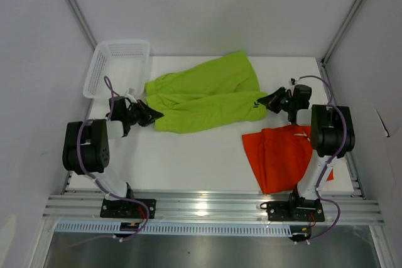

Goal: Fold and stack the shorts
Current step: Flatten the shorts out

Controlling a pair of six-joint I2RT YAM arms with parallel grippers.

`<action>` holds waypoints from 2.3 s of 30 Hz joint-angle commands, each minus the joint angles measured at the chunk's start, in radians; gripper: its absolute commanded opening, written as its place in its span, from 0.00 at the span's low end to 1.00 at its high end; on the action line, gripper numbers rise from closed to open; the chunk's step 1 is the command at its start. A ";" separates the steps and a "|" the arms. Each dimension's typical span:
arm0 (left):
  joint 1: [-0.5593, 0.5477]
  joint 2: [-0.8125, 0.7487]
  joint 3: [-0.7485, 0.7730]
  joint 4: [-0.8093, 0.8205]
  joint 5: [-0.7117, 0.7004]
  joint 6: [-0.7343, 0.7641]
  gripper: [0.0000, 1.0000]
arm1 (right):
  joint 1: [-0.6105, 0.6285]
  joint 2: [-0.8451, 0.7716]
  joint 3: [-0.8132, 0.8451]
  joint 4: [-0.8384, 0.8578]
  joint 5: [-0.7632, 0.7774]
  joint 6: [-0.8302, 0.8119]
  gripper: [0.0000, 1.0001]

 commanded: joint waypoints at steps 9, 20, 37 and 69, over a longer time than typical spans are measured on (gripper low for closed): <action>0.007 -0.065 -0.050 -0.017 0.004 0.050 0.70 | -0.021 0.010 0.028 0.025 0.002 -0.011 0.00; 0.040 -0.065 -0.139 0.112 0.090 0.059 0.52 | -0.032 0.016 0.025 0.039 -0.011 0.004 0.00; 0.037 -0.063 -0.159 0.164 0.128 0.039 0.08 | -0.036 -0.001 0.027 0.042 -0.038 0.001 0.00; -0.006 -0.754 0.401 -0.369 0.151 -0.240 0.00 | -0.164 -0.667 0.229 -0.270 -0.207 -0.027 0.00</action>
